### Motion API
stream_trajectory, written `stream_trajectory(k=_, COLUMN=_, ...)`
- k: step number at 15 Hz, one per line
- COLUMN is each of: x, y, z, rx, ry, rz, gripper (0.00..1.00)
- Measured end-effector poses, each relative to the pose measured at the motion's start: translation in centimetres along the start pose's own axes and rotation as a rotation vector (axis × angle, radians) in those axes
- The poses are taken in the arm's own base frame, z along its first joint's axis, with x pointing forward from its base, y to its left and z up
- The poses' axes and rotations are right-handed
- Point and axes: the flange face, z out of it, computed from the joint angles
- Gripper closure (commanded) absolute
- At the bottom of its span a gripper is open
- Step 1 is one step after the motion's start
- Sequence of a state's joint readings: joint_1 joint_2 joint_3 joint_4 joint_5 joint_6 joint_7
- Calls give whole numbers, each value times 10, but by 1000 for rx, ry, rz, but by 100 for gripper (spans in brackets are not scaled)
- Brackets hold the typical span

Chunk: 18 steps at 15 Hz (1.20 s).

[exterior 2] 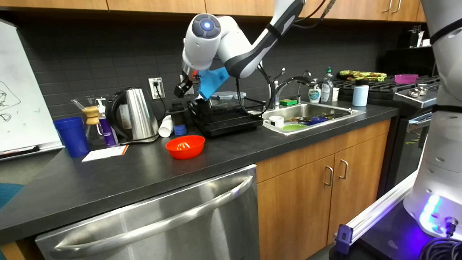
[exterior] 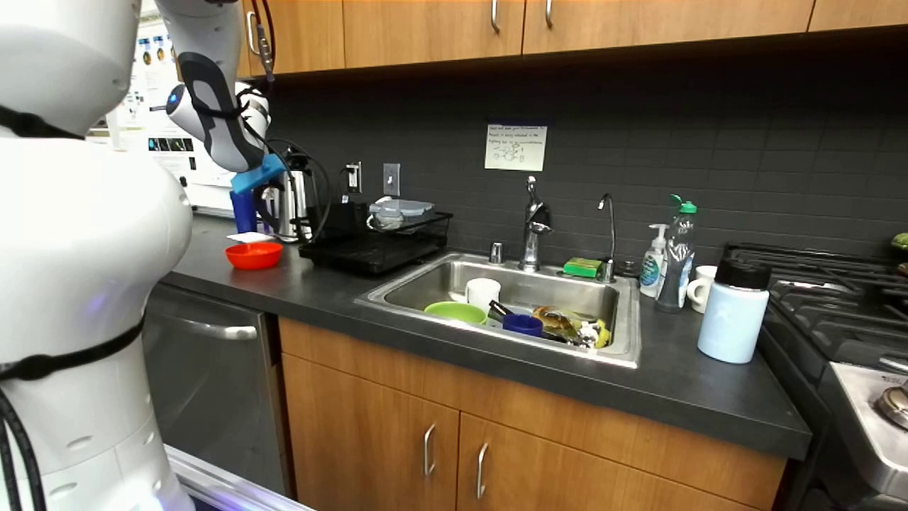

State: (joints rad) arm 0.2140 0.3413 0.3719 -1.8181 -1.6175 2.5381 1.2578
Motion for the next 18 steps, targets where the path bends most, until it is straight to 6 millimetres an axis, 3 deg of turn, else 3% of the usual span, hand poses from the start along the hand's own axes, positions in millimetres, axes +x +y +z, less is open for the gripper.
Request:
stream_trajectory(k=8, x=6, y=14, z=9, rx=-75, ry=-9, rz=50, gripper=0)
stream_trajectory(k=18, x=6, y=13, z=9, rx=-63, ry=-9, rz=51, gripper=0)
